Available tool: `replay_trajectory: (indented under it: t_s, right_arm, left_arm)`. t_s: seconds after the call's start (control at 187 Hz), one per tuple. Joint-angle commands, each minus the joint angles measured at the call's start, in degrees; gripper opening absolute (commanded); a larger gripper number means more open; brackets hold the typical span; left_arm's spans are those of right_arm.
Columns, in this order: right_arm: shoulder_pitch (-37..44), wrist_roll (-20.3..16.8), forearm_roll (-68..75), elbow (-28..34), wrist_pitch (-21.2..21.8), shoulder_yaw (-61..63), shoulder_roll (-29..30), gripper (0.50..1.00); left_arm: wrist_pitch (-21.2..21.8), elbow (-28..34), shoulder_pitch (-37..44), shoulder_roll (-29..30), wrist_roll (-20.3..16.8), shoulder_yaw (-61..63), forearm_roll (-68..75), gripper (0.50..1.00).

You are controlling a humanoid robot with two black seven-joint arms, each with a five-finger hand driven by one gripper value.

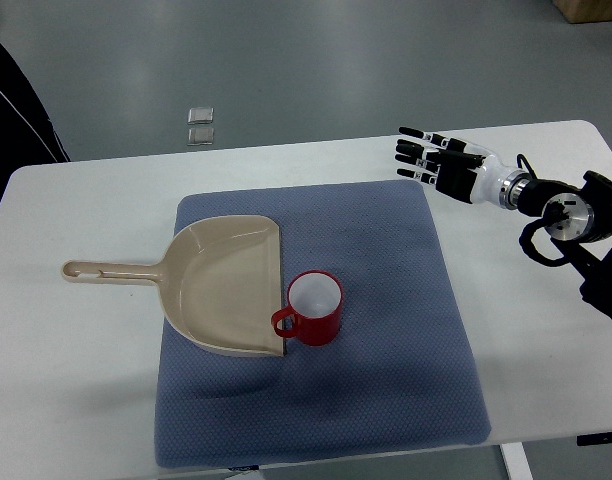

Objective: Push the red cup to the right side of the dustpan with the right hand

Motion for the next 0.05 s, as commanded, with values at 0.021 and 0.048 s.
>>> replay_trajectory:
  t_s: [0.021, 0.048]
  right_arm:
    - [0.1, 0.5, 0.0, 0.2, 0.0, 0.1, 0.4, 0.934]
    - [0.1, 0.5, 0.1, 0.2, 0.0, 0.1, 0.4, 0.934]
  left_arm:
    - [0.0, 0.0, 0.0, 0.0, 0.0, 0.0, 0.0, 1.000]
    - [0.0, 0.0, 0.0, 0.0, 0.0, 0.0, 0.0, 1.000]
